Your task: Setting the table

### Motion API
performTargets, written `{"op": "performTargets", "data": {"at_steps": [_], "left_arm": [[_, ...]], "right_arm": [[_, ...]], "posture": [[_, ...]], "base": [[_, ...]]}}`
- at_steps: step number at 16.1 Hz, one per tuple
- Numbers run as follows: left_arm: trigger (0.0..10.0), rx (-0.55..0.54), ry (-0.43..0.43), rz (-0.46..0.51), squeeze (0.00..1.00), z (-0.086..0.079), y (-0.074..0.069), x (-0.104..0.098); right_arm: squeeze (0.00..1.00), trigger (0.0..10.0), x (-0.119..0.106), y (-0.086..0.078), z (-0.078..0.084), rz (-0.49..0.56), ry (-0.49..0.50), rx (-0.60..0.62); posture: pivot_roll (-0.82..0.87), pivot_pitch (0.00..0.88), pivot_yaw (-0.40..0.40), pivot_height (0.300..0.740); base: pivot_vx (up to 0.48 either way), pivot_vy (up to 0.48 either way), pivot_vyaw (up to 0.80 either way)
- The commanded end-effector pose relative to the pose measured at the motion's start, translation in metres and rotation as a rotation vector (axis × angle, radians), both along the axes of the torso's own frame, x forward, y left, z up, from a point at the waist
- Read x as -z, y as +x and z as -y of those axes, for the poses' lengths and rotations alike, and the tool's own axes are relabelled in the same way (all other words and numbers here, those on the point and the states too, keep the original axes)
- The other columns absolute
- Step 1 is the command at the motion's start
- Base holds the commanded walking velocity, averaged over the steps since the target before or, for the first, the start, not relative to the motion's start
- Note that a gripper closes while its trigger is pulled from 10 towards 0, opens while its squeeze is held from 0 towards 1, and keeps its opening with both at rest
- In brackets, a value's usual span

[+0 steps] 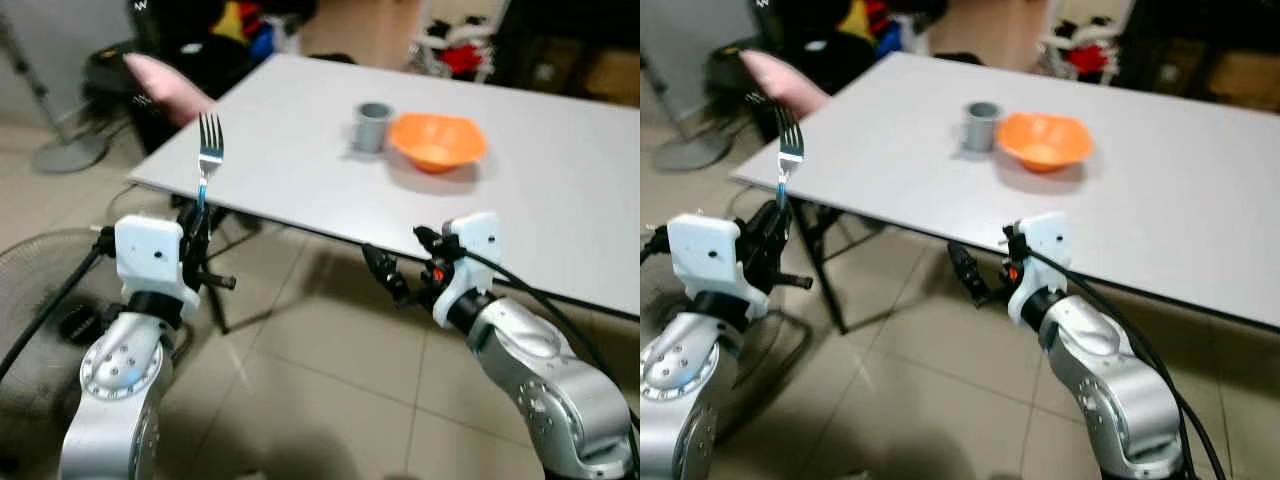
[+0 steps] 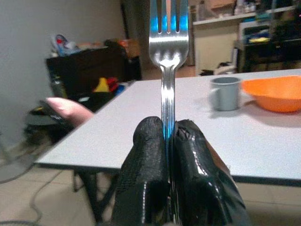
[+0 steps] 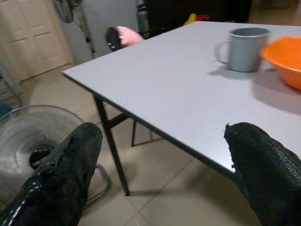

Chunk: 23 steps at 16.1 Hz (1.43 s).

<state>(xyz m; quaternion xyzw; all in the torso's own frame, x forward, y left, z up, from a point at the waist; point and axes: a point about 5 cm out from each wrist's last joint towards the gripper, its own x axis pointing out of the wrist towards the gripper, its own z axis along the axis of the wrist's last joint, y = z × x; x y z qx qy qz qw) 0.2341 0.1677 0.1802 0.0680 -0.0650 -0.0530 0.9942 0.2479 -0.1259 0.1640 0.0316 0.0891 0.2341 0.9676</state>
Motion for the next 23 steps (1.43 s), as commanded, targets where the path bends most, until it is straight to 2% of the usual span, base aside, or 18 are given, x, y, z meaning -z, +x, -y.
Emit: {"op": "performTargets", "data": {"at_steps": [1,23], "left_arm": [[10.0,0.021,-0.001,-0.004,0.0,0.0032,-0.0007,-0.0005],[10.0,0.048,0.018,-0.039,0.0,0.0004,-0.0002,0.0056]], "right_arm": [[0.0,10.0,-0.0031,0.0019,0.0037,0.013,-0.004,0.014],[0.0,10.0,-0.004,0.0026,0.0016,0.035,0.004,0.016]], "posture": [[-0.08,0.044,0.026,0.74],[-0.08,0.028,0.034,0.74]], "base": [[0.315,0.0,0.0],[0.302,0.0,0.0]]}}
